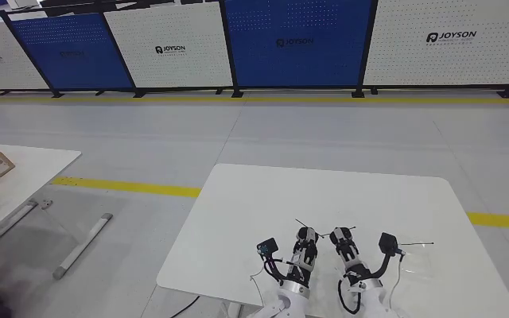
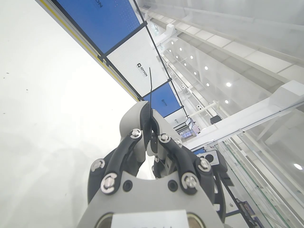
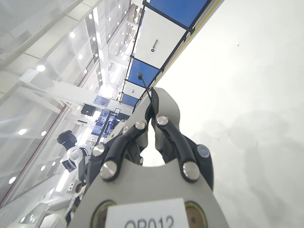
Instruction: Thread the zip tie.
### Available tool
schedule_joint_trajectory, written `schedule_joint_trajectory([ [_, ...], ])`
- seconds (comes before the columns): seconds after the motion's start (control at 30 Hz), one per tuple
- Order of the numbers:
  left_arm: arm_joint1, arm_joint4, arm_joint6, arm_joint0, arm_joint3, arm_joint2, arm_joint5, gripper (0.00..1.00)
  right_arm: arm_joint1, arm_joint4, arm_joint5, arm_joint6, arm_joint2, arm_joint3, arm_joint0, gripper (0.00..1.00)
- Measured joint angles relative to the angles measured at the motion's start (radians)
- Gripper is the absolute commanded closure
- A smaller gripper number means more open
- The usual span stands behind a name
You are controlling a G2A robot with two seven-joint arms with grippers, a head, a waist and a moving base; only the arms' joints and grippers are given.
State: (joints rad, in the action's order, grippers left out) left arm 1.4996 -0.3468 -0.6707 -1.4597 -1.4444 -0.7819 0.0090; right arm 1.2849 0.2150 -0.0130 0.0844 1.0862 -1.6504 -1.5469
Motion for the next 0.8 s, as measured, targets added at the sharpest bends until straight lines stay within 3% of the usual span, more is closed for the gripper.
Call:
schedule_joint_trajectory([
  [0.57, 0.0, 0.0, 0.0, 0.0, 0.0, 0.0, 0.0, 1.0, 0.015, 0.033, 0.007, 0.03, -0.005, 0.012, 0.011, 1.0],
  [0.8, 0.0, 0.0, 0.0, 0.0, 0.0, 0.0, 0.0, 1.0, 0.018, 0.077, -0.025, 0.069, -0.014, 0.016, 0.004, 1.0],
])
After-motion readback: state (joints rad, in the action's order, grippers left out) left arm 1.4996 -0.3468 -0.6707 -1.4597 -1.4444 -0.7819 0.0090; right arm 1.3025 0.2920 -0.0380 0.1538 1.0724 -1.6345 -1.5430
